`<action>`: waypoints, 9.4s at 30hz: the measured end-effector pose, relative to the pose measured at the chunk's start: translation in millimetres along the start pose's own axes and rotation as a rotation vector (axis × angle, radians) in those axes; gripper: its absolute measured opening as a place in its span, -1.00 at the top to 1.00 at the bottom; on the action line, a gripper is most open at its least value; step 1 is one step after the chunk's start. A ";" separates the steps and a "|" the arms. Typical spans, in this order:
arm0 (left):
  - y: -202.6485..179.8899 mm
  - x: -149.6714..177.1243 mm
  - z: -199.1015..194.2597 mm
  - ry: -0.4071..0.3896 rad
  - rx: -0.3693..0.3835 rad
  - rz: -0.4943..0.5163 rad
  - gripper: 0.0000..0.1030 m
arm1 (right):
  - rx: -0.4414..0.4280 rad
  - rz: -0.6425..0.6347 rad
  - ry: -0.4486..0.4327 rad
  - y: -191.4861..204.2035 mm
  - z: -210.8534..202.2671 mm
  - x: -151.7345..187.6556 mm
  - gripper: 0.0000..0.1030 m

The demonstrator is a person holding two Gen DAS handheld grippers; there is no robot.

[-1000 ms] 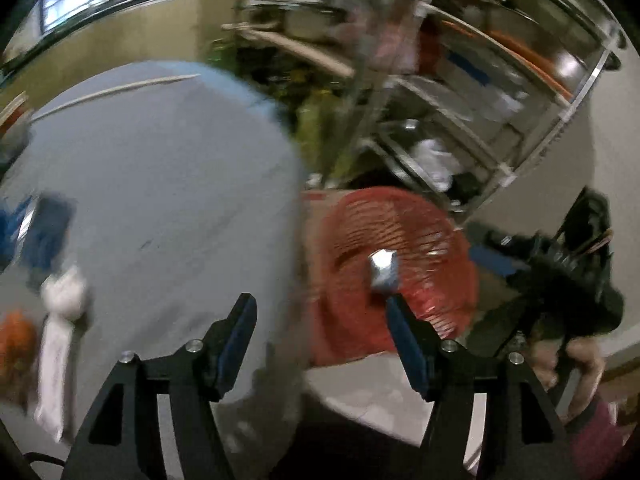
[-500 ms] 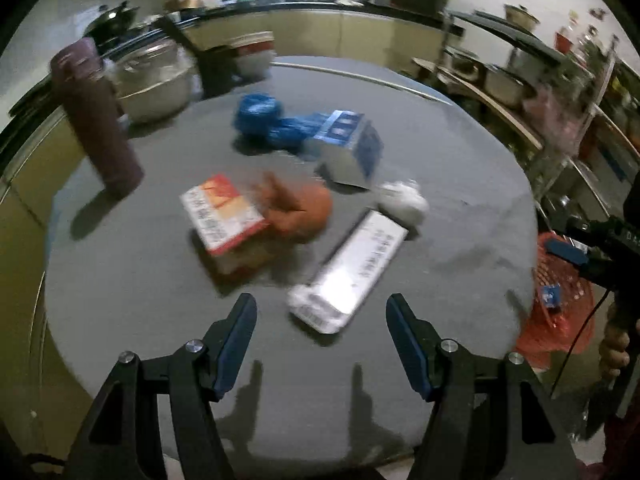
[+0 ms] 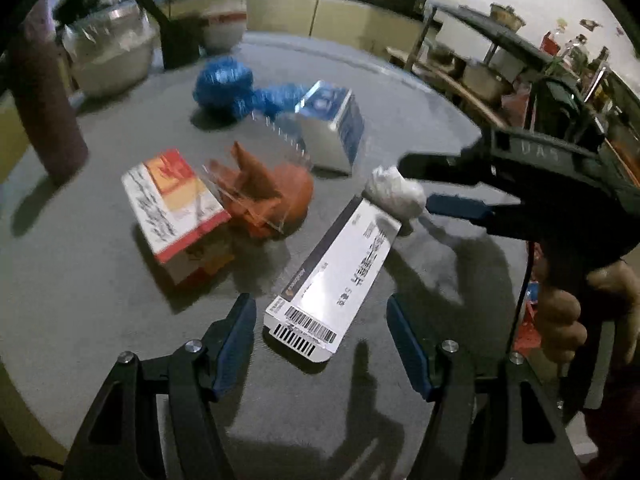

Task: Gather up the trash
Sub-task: 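Grasp the white plastic bag with the right tool while the left grasps the white barcode box, then release the white bag into the red basket with the right tool while the left drops the white box, then bring both open tools back over the table, then grasp the clear plastic tray with the right tool while the left grasps the red-white medicine box, then lift the clear tray with the right tool while the left lifts the red-white box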

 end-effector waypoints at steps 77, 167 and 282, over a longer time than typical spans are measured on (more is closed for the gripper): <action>-327.5 -77.8 34.6 -0.005 0.231 0.619 0.04 | 0.107 0.406 -0.539 -305.4 -304.1 54.1 0.25; 94.7 44.7 -74.6 -0.026 -0.322 -0.199 -0.35 | 0.131 -0.353 0.012 43.8 7.3 68.1 0.24; -114.8 -65.6 -69.7 -0.116 -0.292 0.232 0.04 | -0.136 -0.040 -0.341 -90.0 -195.0 46.1 0.04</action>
Point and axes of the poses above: each gripper's, at about its wrist camera, not at the fingertips, and z roughly the way its jaws point, y to its left, x to its underside, the point moved 6 cm from there along z, roughly the way its jaws point, and after that the axes turned 14 degrees about z, right-handed, at the moved point
